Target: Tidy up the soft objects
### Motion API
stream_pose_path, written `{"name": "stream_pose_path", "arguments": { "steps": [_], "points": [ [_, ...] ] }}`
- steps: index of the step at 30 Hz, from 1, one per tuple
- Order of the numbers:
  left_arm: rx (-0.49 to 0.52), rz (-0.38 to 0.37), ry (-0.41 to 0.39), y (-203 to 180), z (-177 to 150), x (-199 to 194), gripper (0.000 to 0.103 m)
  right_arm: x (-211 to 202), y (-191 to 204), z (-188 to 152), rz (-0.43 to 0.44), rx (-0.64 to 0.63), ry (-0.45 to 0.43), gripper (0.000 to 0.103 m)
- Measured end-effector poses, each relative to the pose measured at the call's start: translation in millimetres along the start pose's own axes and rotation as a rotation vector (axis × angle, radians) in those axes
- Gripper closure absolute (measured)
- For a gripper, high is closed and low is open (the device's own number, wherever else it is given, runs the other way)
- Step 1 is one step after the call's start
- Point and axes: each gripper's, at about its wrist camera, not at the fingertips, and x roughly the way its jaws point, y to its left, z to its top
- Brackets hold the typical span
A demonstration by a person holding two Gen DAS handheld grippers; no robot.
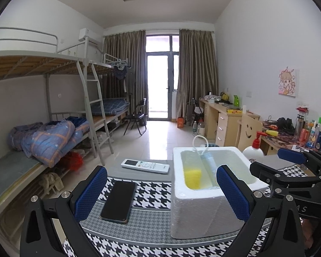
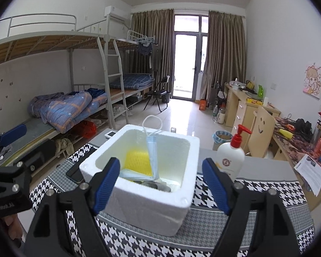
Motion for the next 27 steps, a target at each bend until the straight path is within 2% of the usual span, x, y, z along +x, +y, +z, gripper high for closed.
{"name": "stream_pose_path", "arguments": {
  "steps": [8, 13, 27],
  "points": [
    [0.012, -0.008, -0.019, -13, -2, -25, 0.001, -29, -4, -7, -0.012, 0.01, -0.039, 0.02],
    [0.023, -0.015, -0.03, -20, -1, -37, 0.001, -51, -9, -11, -0.036, 0.031, -0.099, 0.007],
    [0.009, -0.088, -0.041, -50, -9, -66, 0.001, -97, -35, -33, -0.083, 0.072, -0.151, 0.003]
  ]
}}
